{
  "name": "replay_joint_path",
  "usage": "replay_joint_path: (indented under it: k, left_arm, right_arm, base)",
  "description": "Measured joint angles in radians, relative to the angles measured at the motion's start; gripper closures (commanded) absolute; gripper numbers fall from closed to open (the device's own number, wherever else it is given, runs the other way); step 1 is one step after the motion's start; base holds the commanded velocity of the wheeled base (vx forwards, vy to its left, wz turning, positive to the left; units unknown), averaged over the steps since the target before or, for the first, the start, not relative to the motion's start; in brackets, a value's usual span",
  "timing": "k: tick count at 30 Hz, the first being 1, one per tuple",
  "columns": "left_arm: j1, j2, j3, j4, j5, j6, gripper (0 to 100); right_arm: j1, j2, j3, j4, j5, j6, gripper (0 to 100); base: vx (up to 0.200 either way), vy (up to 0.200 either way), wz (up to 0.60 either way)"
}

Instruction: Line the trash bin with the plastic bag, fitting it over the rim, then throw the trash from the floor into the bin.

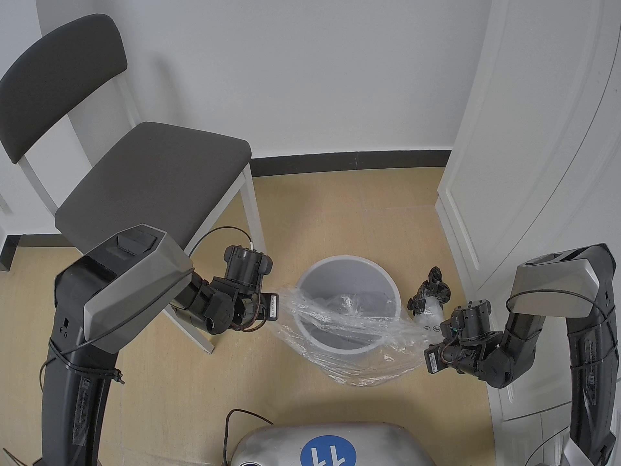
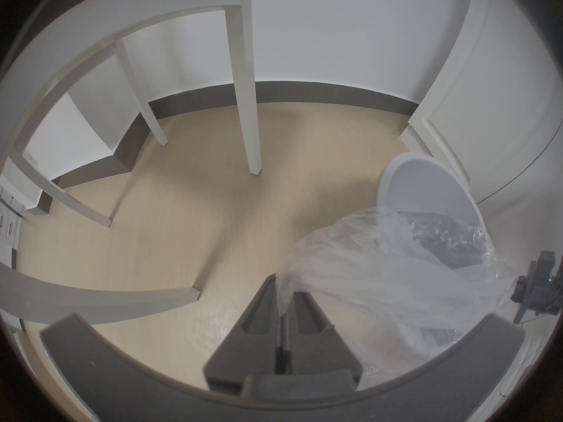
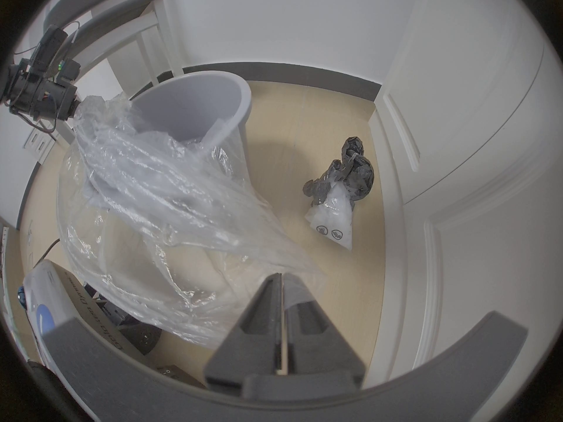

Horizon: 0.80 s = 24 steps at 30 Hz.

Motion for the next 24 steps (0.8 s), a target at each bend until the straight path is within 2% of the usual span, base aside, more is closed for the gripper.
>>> replay_joint_path:
  k: [6,9,18,19,24]
  left_arm:
    - [-0.005,-0.009,0.017,-0.021,-0.002,-0.003,100]
    - [-0.009,-0.016,0.039,-0.087,-0.004,-0.001,100]
    - [-0.017,-0.026,0.080,-0.155,-0.007,0.000,100]
    - [-0.017,-0.026,0.081,-0.156,-0.007,0.000,0]
    - [-0.018,-0.026,0.083,-0.156,-0.008,0.000,0]
  right_arm:
    - [0.002,-0.008,0.013,-0.016,0.008,-0.012,0]
    - [0.002,-0.034,0.042,-0.051,0.029,-0.012,0]
    - [-0.031,-0.122,0.113,-0.071,0.189,-0.012,0]
    - [-0.035,-0.132,0.122,-0.070,0.207,-0.012,0]
    - [-0.050,-0.181,0.169,-0.066,0.284,-0.044,0]
  base:
    - [0.000,0.000,0.00]
    - [0.000,0.000,0.00]
    - [0.000,0.000,0.00]
    - [0.000,0.000,0.00]
    - [0.000,0.000,0.00]
